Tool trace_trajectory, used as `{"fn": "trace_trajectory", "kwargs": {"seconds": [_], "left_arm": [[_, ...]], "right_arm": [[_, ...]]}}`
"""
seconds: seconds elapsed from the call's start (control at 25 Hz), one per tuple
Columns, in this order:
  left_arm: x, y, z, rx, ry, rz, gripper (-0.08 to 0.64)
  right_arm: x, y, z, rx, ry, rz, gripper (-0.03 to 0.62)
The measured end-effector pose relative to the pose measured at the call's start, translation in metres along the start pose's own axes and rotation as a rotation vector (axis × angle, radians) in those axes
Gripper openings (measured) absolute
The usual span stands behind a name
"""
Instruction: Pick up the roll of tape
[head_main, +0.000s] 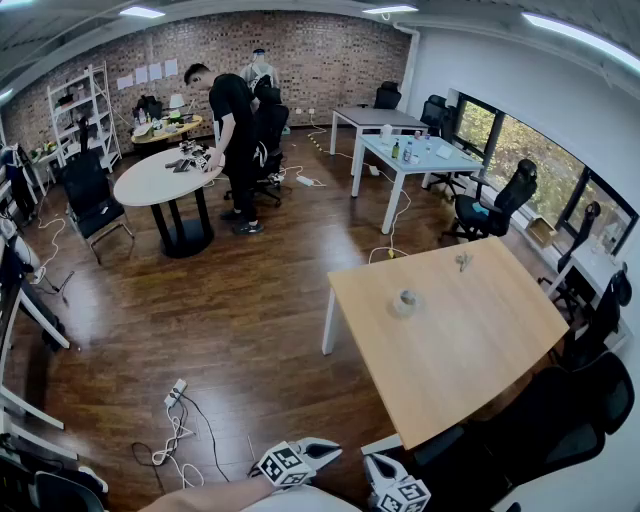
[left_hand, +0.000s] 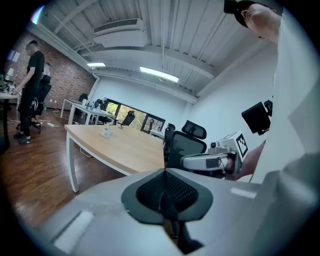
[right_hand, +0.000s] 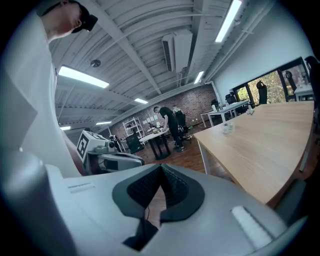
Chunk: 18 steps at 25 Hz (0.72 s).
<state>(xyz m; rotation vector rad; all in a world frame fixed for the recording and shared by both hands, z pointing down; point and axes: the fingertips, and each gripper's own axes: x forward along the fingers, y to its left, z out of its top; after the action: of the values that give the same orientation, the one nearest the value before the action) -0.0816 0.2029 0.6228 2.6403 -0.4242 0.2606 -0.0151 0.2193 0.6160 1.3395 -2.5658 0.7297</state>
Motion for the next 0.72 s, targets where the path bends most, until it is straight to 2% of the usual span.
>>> {"fn": "trace_trajectory", "kwargs": {"seconds": [0.4,0.56,0.72], "left_arm": [[-0.024,0.071,0.034,0.01,-0.01,-0.019,0.006],[-0.037,0.095,0.052,0.032,-0.045,-0.002,0.006],[-0.046,0.109,0.071,0.058,-0.076,-0.022,0.005]], "right_arm": [[0.064,0.001,0.041,0.034,-0.034,-0.016,0.008],[0.092,0.004,0.055,0.04,-0.057,-0.022,0.008],[0.108,-0.001,0.069,0.067,-0.088,-0.051,0.008]]}}
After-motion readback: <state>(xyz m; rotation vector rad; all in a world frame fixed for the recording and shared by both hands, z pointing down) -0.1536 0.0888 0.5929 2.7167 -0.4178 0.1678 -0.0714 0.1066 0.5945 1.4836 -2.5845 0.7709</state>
